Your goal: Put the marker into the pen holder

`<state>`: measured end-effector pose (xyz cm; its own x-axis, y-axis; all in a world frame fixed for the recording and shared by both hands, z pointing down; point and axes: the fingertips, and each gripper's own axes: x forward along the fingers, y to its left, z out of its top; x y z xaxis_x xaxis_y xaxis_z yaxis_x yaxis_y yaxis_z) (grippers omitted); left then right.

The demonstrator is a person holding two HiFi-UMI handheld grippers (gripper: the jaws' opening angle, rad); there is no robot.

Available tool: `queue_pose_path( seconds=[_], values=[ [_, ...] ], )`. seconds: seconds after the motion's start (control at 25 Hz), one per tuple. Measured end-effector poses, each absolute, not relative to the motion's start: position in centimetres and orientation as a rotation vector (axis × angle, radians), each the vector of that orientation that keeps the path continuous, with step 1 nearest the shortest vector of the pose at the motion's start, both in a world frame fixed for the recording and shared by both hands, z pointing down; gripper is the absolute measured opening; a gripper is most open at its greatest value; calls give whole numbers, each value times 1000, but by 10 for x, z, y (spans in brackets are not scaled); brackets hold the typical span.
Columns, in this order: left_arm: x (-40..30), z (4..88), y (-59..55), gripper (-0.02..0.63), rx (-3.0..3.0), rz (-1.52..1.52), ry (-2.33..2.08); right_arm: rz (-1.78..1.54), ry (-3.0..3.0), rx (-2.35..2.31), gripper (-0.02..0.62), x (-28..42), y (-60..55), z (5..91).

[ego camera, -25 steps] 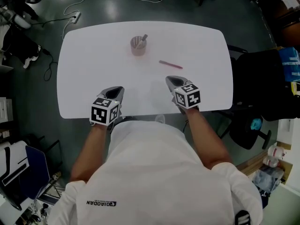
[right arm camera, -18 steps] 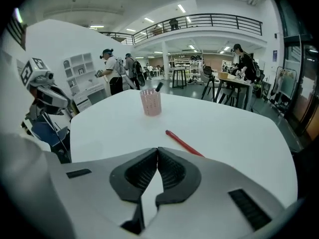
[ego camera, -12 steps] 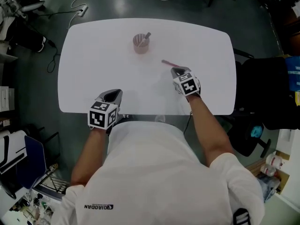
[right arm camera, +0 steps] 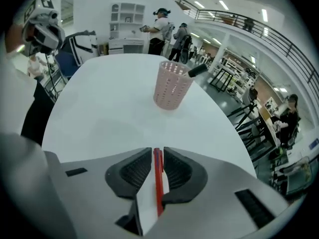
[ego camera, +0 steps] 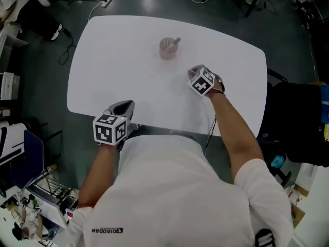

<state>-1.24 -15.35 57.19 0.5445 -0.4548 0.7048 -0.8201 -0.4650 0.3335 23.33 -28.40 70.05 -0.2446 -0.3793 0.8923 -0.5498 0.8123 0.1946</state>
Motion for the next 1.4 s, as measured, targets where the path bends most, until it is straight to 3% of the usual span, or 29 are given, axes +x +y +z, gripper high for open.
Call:
queue_pose_path(
  seconds=[0.56, 1.4],
  values=[
    [-57, 563, -140, 29, 2050, 638, -1154, 214, -1675, 413, 86, 221, -289, 729],
    [-51, 535, -166, 29, 2190, 582, -1055, 277, -1857, 746, 64, 216, -280, 649]
  ],
)
